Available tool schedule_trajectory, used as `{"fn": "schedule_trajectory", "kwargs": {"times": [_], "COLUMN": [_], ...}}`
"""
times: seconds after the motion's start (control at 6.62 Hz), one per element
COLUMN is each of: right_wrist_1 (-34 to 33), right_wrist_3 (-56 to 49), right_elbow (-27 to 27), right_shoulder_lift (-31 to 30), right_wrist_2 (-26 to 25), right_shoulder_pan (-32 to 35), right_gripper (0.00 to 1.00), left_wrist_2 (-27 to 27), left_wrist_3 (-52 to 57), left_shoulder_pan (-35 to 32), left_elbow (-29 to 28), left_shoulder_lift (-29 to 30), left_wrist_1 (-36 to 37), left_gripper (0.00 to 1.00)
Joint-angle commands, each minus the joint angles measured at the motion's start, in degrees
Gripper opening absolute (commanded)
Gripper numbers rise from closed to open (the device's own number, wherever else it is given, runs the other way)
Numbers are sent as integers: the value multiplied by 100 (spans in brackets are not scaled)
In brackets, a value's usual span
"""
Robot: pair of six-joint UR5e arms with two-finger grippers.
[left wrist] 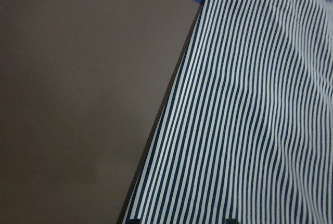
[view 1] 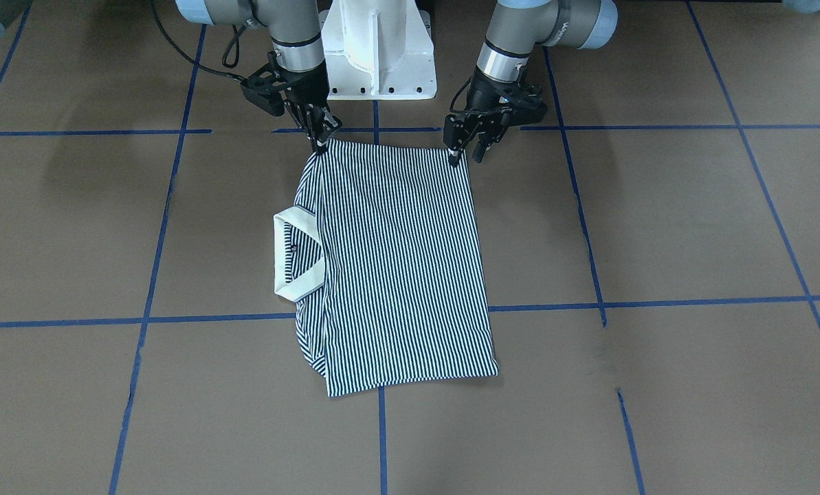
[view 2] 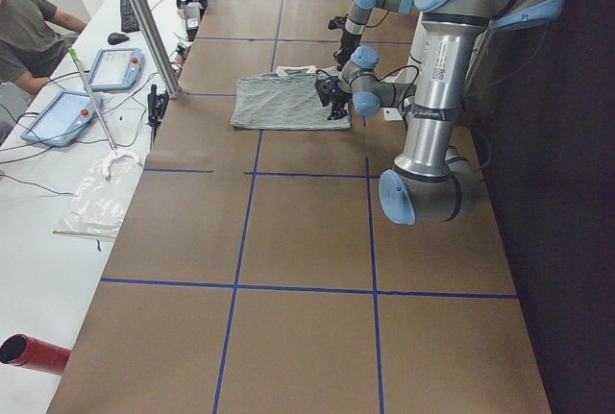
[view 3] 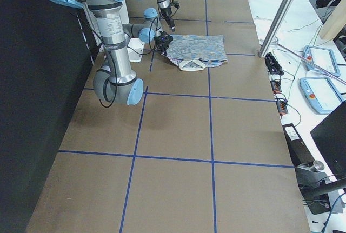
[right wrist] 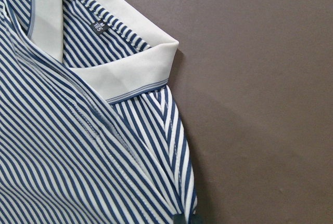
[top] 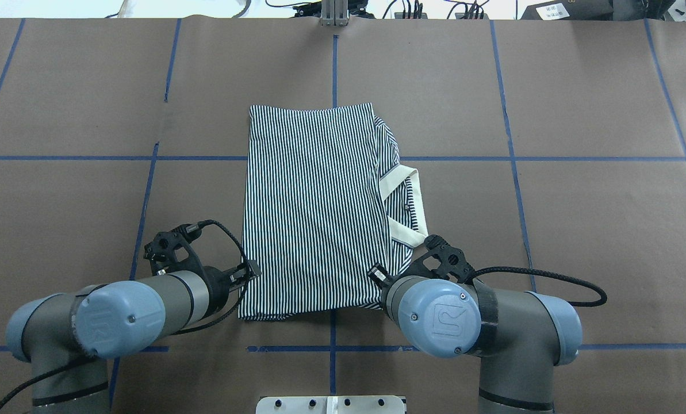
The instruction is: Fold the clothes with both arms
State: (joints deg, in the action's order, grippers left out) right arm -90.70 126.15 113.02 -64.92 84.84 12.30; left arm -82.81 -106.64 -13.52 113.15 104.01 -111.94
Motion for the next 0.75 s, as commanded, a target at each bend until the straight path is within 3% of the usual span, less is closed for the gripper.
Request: {"fn": "schedule_trajectory", "kwargs": {"times": [0.0,0.6], "right_wrist_1": [0,0], "right_wrist_3": [-3,-3], "right_elbow": [9,9], "right_shoulder_lift": [-39,-47], "right_wrist_2": [15,15], "right_shoulder_pan": [-17,-17], "right_gripper": [0,0], "left_wrist_2": [45,45], "left_wrist_3": [-146,-146], "left_shoulder_pan": [313,393], "left_elbow": [-21,-65], "left_shoulder_lift": [-39,5], "left_wrist_1": [215,331], "left_gripper": [62,53]}}
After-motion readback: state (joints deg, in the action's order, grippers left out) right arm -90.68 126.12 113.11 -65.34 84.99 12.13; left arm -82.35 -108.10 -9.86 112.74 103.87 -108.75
